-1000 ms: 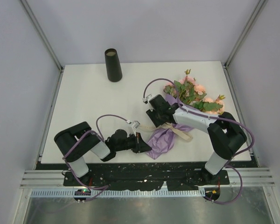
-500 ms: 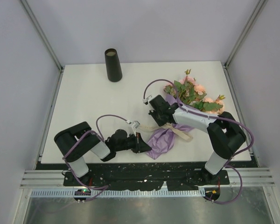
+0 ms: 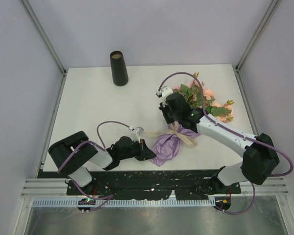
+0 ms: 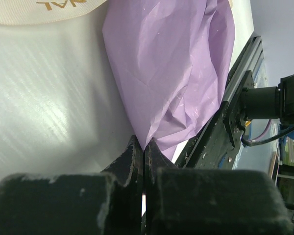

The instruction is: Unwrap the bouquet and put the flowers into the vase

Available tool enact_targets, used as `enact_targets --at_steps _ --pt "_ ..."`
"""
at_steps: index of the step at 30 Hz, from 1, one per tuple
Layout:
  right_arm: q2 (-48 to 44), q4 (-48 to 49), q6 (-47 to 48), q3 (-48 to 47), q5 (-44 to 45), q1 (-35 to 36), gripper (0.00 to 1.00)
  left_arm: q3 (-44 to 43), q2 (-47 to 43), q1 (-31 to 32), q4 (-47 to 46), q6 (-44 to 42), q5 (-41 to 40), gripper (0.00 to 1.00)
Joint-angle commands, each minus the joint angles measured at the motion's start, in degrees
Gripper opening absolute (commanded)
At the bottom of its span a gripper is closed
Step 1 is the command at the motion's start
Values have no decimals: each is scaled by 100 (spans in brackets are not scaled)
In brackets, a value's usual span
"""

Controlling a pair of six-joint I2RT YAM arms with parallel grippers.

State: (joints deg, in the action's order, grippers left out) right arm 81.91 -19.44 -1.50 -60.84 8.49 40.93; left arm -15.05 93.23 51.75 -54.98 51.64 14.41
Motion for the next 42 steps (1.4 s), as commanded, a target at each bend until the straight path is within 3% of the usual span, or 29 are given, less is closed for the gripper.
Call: enact_targets --at_steps 1,16,29,32,35,39,42 --pt "-438 783 -385 63 -225 21 5 125 -349 20 566 -206 -395 0" --pt "-1344 2550 -1019 -121 970 -32 5 371 -1088 20 1429 -383 -852 0" --pt "-1818 3104 -1054 -420 1093 -102 5 520 -1193 20 1481 -330 -1046 0" --pt "-1854 2702 -1194 -394 840 -120 5 529 -1246 20 1490 -321 -1011 0" --pt "-1994 2016 -1615 132 479 -111 5 547 -1404 37 1499 -303 -984 0" --pt "-2714 2075 -2301 1669 504 -111 5 521 -1755 46 1692 -251 -967 0" --pt "-3241 1910 -2452 2373 724 -120 6 450 -2097 72 2008 -207 -941 13"
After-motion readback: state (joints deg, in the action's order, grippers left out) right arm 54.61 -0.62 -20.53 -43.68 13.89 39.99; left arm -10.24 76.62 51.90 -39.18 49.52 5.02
